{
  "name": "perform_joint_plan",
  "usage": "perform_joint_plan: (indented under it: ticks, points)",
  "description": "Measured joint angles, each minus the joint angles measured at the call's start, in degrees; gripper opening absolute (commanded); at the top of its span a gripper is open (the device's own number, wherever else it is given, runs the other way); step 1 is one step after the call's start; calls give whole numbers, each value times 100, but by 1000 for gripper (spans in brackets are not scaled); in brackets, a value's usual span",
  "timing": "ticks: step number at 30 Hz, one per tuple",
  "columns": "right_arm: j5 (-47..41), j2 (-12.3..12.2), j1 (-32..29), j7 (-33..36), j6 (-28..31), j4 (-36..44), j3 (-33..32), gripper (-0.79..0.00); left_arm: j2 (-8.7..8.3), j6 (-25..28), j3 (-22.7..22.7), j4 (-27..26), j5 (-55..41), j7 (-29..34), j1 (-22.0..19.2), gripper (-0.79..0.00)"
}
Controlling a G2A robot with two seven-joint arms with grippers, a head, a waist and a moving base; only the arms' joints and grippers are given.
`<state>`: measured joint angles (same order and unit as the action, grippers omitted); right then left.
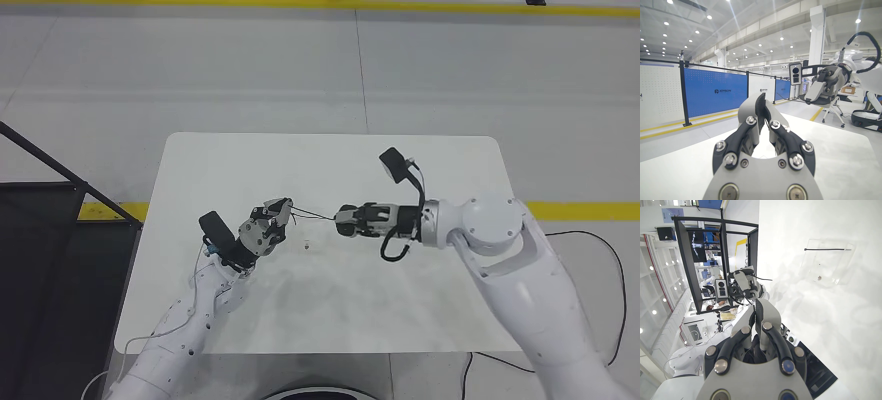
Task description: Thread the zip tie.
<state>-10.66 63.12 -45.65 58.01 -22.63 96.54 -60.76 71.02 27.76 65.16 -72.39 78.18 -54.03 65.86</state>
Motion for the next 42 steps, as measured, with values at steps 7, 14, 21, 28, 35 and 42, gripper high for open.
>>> perform_joint_plan:
  ticks: [7,14,21,28,35,42]
  points:
    - [-87,39,185,-27,-173,-140,147,-785,0,1,0,0,0,1,0,-785]
    - [-158,60,313,-36,-259,-256,226,-785,0,1,0,0,0,1,0,-785]
    - [-231,62,372,-20,-261,-339,227,-785,0,1,0,0,0,1,0,-785]
    - [-241,47,375,13,-273,-351,214,-785,0,1,0,0,0,1,0,-785]
    - [-205,49,431,7,-328,-368,279,-785,0,1,0,0,0,1,0,-785]
    - [-244,49,455,-8,-344,-388,293,-785,0,1,0,0,0,1,0,-785]
